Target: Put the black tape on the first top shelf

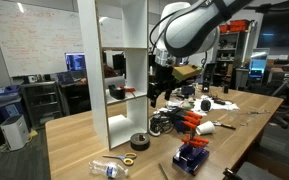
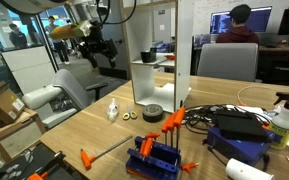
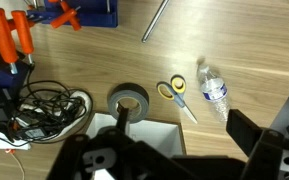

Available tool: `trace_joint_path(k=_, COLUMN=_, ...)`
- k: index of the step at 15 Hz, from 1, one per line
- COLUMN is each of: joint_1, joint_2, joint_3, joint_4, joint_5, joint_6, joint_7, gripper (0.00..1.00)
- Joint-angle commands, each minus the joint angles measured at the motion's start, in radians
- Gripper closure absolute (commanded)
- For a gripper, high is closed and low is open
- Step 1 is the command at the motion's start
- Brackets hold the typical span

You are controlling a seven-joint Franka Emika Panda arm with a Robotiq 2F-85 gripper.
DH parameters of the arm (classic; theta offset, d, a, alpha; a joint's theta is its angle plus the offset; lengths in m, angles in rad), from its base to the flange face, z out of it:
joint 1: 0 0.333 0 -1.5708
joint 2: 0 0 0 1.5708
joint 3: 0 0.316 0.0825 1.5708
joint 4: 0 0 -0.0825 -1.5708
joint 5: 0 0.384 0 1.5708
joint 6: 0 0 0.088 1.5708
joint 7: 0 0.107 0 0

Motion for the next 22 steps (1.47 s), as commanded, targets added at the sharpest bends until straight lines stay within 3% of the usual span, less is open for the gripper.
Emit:
trace_joint_path(k=1, joint_1=-0.002, joint_2=-0.001, joint_3=0.002, joint_4=0.005, joint_5=0.002, joint_6=-0.003, joint_7=-0.001, gripper=0.00)
trace_joint_path(k=13, joint_1=-0.007, joint_2=-0.005, joint_3=0.000, joint_4=0.003, joint_5=0.014, joint_6=0.006, joint_7=0.026, gripper=0.00)
trace_joint_path(k=22, joint_1=-0.046, joint_2=0.130, joint_3=-0.005, joint_4=0.097, joint_5=0.177, joint_6=-0.001, joint_7=0.317, gripper=0.00)
